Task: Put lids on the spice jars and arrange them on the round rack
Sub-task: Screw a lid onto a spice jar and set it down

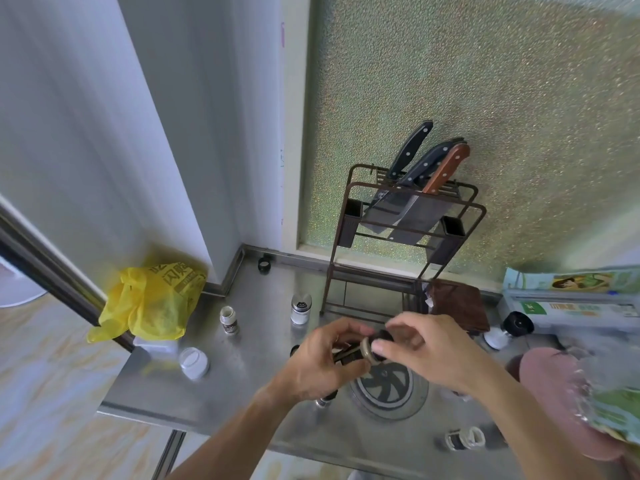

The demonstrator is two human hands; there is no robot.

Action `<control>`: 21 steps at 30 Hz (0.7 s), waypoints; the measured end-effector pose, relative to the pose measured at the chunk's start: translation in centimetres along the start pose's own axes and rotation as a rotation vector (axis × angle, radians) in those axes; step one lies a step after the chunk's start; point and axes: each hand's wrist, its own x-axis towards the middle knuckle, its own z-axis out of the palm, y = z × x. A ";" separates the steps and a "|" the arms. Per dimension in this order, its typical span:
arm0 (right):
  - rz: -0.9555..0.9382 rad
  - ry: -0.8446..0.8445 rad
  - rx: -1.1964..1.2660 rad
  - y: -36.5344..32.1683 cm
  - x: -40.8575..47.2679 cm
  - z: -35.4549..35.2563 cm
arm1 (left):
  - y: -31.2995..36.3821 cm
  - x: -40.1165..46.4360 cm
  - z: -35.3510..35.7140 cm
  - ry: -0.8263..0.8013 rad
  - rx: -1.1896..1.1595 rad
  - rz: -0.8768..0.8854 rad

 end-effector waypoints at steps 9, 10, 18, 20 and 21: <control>-0.010 -0.028 0.025 -0.4 0.6 0.7 | -0.9 0.2 -0.6 0.058 -0.009 -0.011; -0.012 -0.021 0.032 -0.4 0.6 0.7 | -0.9 0.1 -0.7 0.064 -0.010 -0.009; -0.034 -0.002 0.066 -1.1 1.2 1.7 | -1.6 -0.2 -1.1 0.116 0.014 0.023; -0.021 0.016 0.077 -1.5 1.7 2.5 | -1.9 -0.6 -1.4 0.152 0.030 0.033; -0.025 0.023 0.079 -1.8 2.1 3.0 | -2.2 -0.9 -1.6 0.178 0.046 0.036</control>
